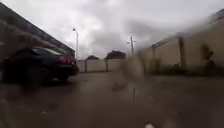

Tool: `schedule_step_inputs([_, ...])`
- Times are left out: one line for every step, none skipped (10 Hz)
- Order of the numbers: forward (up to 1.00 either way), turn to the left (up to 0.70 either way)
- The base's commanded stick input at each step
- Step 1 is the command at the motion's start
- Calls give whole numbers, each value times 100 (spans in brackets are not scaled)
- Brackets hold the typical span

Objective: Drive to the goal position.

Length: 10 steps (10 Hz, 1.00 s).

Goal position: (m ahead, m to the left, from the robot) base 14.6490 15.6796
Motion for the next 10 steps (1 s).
schedule_step_inputs([50,2])
schedule_step_inputs([50,2])
schedule_step_inputs([50,2])
schedule_step_inputs([50,2])
schedule_step_inputs([50,2])
schedule_step_inputs([50,2])
schedule_step_inputs([50,2])
schedule_step_inputs([50,2])
schedule_step_inputs([50,2])
schedule_step_inputs([50,2])
